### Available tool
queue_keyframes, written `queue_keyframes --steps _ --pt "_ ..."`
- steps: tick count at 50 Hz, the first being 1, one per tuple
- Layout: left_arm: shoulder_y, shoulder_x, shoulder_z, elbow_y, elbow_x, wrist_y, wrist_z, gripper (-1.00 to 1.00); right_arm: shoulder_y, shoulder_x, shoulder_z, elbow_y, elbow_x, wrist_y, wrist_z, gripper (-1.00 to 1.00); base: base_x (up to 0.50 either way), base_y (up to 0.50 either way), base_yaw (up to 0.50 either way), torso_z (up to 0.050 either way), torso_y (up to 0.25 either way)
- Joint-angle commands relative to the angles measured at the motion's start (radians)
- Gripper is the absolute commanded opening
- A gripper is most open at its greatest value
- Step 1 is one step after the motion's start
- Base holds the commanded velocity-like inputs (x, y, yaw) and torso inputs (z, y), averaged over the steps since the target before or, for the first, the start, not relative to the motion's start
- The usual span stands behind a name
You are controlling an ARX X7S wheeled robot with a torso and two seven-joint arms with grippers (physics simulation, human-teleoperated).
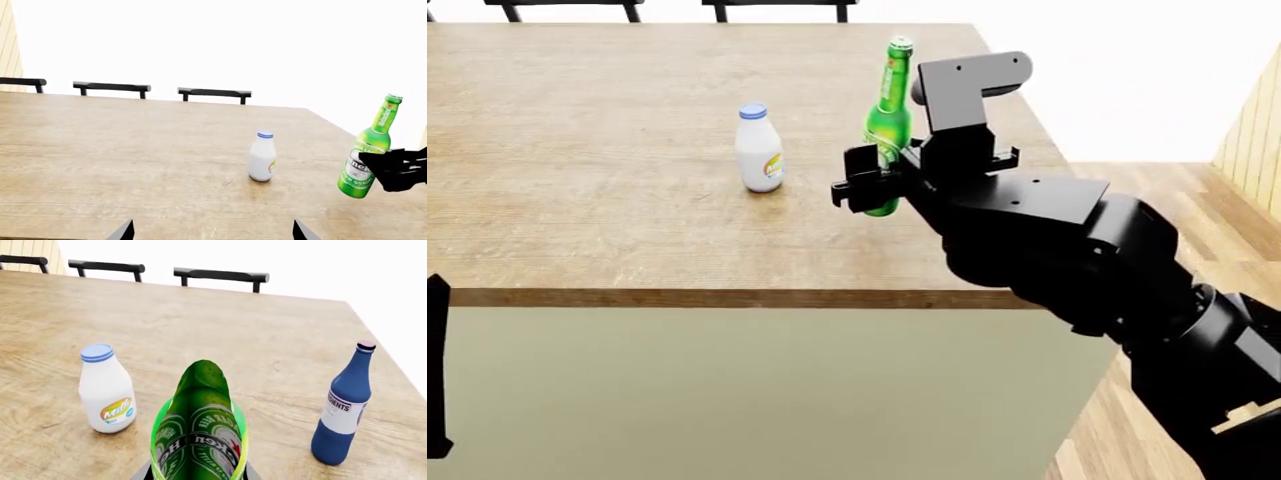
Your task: Move the drinks to the dining counter.
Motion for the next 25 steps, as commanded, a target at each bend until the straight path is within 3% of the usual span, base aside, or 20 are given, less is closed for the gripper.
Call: queue_keyframes --steps 1,8,9,25 --pt "0.003 0.002 -0.003 0.0 0.0 -0.001 0.002 1.0 0.0 -0.001 0.003 0.0 -0.02 0.008 -0.009 -1.0 0.0 0.0 0.0 0.0 0.0" --pt "0.003 0.002 0.001 0.004 0.002 0.003 0.001 1.0 -0.002 0.001 0.006 0.005 -0.015 0.01 -0.001 -1.0 0.0 0.0 0.0 0.0 0.0" --pt "0.003 0.002 0.001 0.005 0.002 0.003 0.001 1.0 0.0 0.001 0.003 0.004 -0.02 0.011 -0.002 1.0 0.0 0.0 0.0 0.0 0.0" --pt "0.007 0.002 -0.003 0.006 0.002 0.004 0.002 1.0 0.006 0.003 0.009 0.002 -0.019 0.01 0.01 1.0 0.0 0.0 0.0 0.0 0.0"
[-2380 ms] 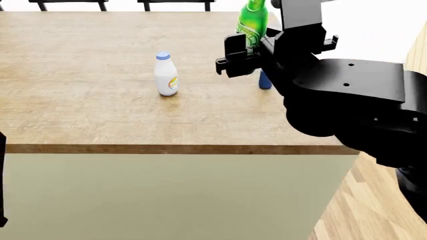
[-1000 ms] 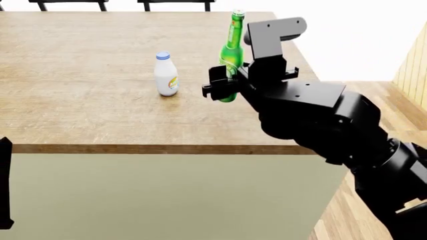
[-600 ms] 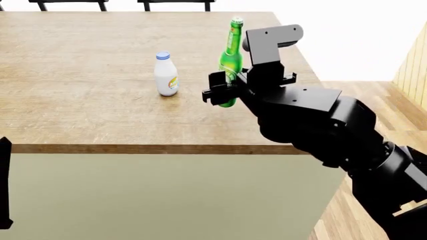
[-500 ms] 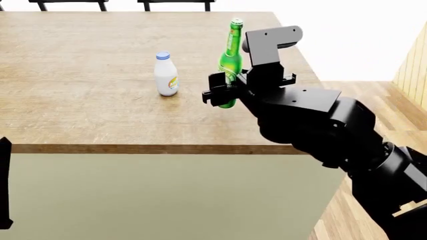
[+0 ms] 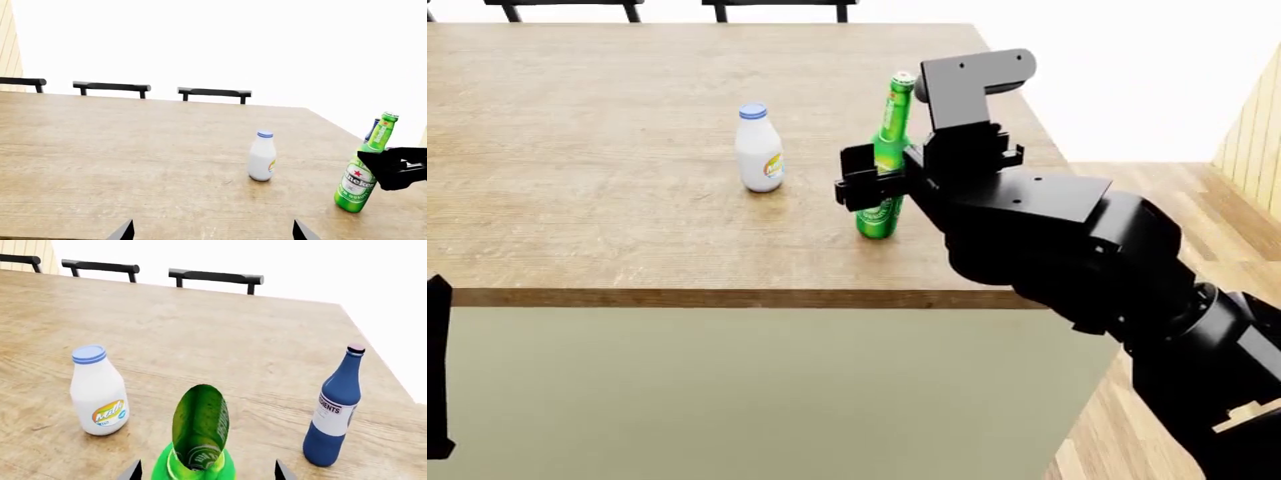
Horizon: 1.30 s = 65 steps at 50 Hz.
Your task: Move the drinks to the dining counter.
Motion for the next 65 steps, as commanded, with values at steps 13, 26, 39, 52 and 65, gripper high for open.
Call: queue_keyframes --steps 13,26,39,52,65 --pt "0.004 0.0 -0.004 -0.001 0.003 -0.001 0.004 1.0 0.014 0.008 0.019 -0.03 0.017 0.007 0.019 1.0 0.0 0.0 0.0 0.0 0.0" --pt "0.002 -0.01 0.008 0.004 0.004 0.014 0.002 1.0 0.118 0.08 0.082 -0.201 0.115 0.081 0.132 1.0 0.0 0.0 0.0 0.0 0.0" --pt "0.006 -0.042 0.0 0.009 -0.022 0.047 -0.016 1.0 0.236 0.187 0.136 -0.368 0.26 0.194 0.282 1.0 0.0 0.0 0.0 0.0 0.0" --pt "0.005 -0.089 -0.016 0.015 -0.061 0.093 -0.04 1.0 0.41 0.278 0.219 -0.502 0.479 0.268 0.461 1.0 0.0 0.0 0.0 0.0 0.0" --pt "0.0 -0.105 -0.011 0.021 -0.067 0.113 -0.045 1.0 0.551 0.36 0.283 -0.618 0.684 0.27 0.625 1.0 0.0 0.0 0.0 0.0 0.0"
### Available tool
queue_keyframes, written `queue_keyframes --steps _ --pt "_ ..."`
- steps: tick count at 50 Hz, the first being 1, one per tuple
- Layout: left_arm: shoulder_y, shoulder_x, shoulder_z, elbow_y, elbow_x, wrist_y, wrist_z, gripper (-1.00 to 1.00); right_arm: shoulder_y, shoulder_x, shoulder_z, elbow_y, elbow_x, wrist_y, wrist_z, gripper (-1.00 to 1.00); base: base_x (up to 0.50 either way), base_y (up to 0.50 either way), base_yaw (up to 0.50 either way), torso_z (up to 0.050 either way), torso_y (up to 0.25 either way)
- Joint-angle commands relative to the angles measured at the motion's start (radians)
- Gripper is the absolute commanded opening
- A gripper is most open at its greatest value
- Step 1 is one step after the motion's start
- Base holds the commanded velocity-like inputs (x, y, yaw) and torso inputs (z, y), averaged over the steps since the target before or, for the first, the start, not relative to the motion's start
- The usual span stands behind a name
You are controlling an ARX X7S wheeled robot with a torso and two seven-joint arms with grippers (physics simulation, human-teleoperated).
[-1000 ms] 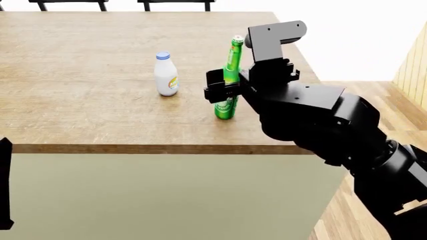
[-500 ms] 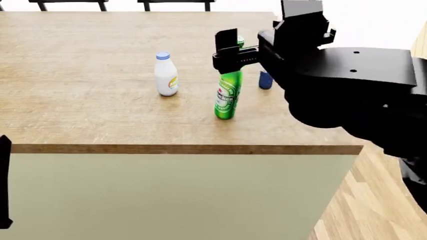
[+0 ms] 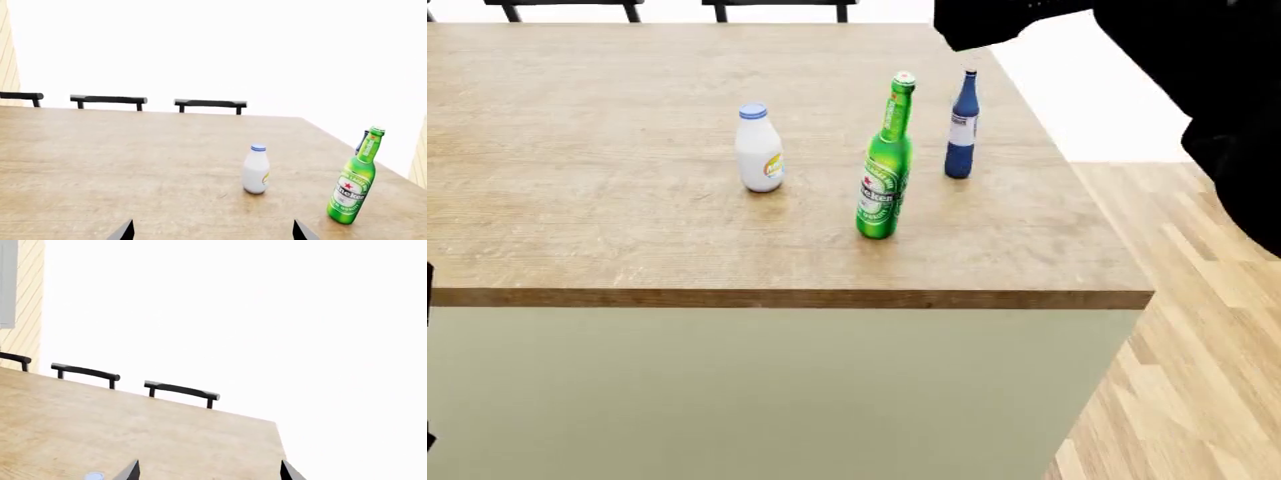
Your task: Move the drinks to the dining counter.
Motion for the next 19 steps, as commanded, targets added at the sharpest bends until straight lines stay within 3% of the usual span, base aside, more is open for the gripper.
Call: queue_keyframes --steps 1,19 --pt "-0.002 -0.026 0.0 0.006 -0.017 0.03 -0.013 1.0 0.138 0.071 0.06 -0.102 0.18 0.013 0.144 1.0 0.0 0.0 0.0 0.0 0.0" --pt "-0.003 -0.053 -0.023 0.003 -0.047 0.049 -0.027 1.0 0.463 -0.01 0.098 -0.107 0.315 -0.004 0.276 1.0 0.0 0.0 0.0 0.0 0.0"
